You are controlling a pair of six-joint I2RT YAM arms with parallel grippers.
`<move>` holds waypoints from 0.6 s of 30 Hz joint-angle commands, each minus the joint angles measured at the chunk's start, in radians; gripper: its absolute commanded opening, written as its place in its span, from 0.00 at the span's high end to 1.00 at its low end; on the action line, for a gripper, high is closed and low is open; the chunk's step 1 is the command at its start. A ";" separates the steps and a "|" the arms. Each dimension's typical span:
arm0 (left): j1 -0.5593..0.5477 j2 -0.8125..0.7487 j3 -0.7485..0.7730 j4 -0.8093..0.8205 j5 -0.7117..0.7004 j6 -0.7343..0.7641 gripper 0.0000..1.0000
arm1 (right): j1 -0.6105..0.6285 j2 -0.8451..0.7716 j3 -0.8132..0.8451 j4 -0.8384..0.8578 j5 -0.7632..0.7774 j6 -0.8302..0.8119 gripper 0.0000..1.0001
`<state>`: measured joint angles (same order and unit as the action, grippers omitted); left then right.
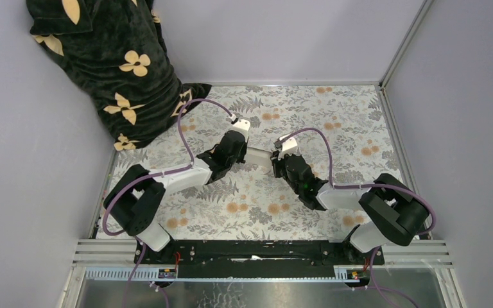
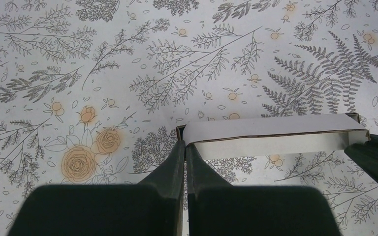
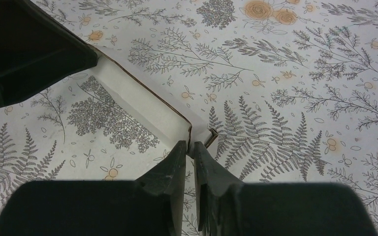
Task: Fold the paper box
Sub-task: Close the paper box at the center of the board.
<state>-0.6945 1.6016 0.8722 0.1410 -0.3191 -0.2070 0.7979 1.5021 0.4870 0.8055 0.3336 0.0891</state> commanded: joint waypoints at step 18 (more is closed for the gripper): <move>0.003 0.095 0.012 -0.014 0.048 0.080 0.96 | 0.012 -0.074 -0.077 -0.113 -0.030 -0.023 0.58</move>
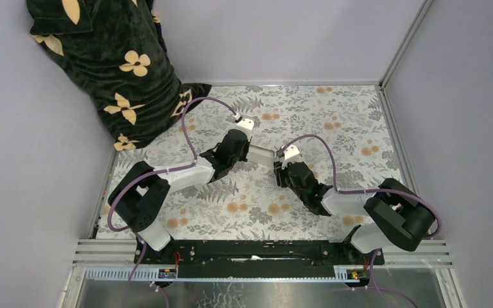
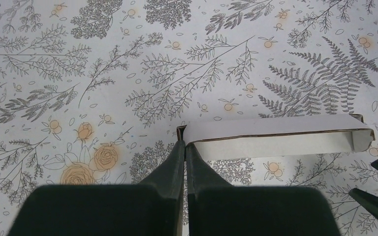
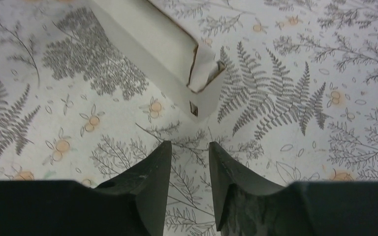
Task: Fold the paper box
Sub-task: Close the paper box at the center of the board.
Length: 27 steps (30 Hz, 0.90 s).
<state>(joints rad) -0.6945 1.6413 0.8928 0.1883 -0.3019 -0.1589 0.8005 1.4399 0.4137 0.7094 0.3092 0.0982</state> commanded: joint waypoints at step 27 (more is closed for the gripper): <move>0.025 0.151 0.130 -0.032 0.236 0.217 0.96 | -0.003 0.056 0.247 -0.190 -0.080 -0.362 0.21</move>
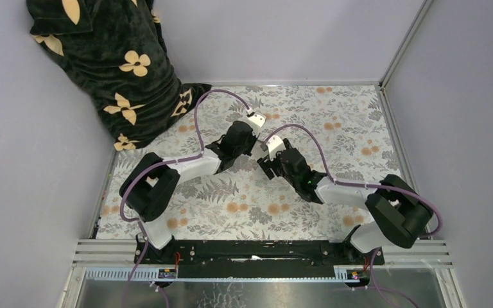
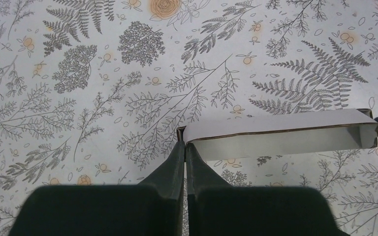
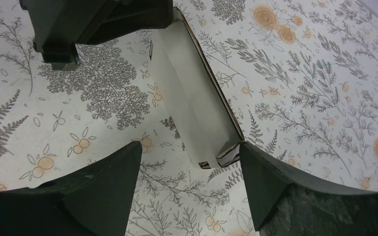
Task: Fold the paper box
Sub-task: Close the paper box at the center of the board.
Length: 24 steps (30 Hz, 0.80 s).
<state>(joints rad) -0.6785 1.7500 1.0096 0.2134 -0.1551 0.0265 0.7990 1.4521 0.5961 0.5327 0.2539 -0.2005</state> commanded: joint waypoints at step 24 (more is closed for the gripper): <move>0.069 0.073 0.054 -0.043 0.272 0.084 0.96 | -0.001 -0.071 0.039 0.010 0.033 -0.222 0.12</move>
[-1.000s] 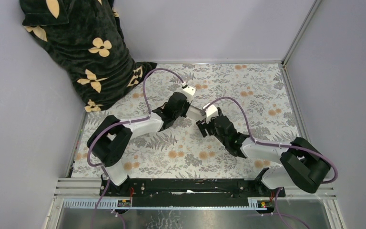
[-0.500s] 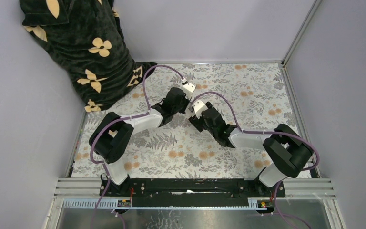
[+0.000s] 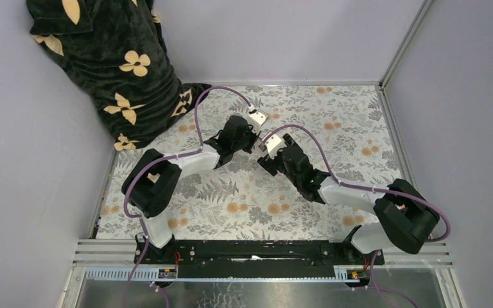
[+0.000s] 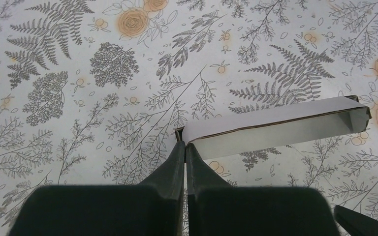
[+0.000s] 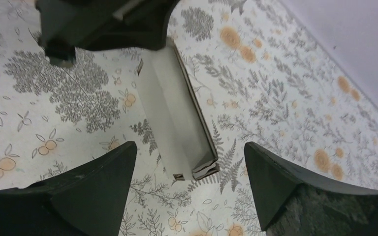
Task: Fold the paper box
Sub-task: Close the paper box at the center of the board.
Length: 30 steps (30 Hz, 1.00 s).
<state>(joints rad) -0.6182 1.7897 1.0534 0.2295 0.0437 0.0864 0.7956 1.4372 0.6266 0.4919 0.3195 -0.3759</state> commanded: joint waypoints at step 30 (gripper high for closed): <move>0.035 0.057 0.038 -0.053 0.126 0.038 0.96 | -0.015 0.053 0.057 -0.016 -0.135 -0.011 0.44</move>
<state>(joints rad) -0.5880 1.8153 1.0866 0.2241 0.1539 0.1120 0.7830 1.4891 0.6529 0.4763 0.2176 -0.4065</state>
